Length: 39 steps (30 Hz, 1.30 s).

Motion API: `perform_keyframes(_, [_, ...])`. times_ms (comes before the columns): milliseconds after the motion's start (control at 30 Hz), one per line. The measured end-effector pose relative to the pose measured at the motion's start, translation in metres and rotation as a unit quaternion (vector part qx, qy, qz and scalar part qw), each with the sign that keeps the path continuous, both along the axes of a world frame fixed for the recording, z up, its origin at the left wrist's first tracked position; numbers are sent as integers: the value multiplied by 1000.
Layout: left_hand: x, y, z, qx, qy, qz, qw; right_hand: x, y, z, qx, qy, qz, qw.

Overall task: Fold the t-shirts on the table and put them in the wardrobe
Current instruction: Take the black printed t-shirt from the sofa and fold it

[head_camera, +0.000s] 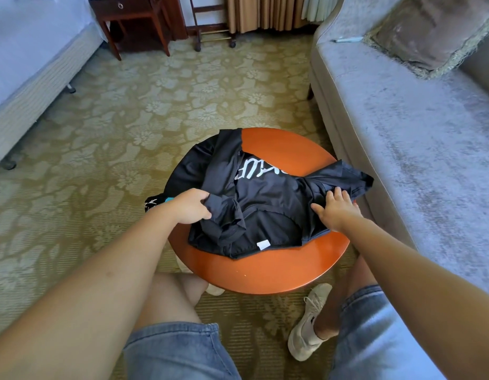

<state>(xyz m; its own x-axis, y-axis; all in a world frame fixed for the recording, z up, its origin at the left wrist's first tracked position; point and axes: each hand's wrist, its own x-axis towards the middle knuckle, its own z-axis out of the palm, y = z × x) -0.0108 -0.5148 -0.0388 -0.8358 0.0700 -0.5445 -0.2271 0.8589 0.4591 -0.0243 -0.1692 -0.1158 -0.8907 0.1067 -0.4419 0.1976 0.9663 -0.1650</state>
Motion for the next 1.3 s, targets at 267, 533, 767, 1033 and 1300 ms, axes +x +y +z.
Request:
perform_keyframes(267, [-3, 17, 23, 144, -38, 107, 983, 11, -40, 26, -48, 152, 34, 987])
perform_keyframes(533, [2, 81, 61, 367, -113, 38, 922, 3, -107, 70, -613, -52, -146, 774])
perform_keyframes(767, [-19, 45, 25, 190, 122, 272, 936, 1, -59, 74, -590, -141, -111, 787])
perform_keyframes(1033, [-54, 16, -23, -68, 129, 178, 973, -46, 18, 64, -157, 139, -125, 970])
perform_keyframes(1300, [-58, 6, -51, -112, 126, 88, 982, -86, -107, 43, -197, 152, -5, 969])
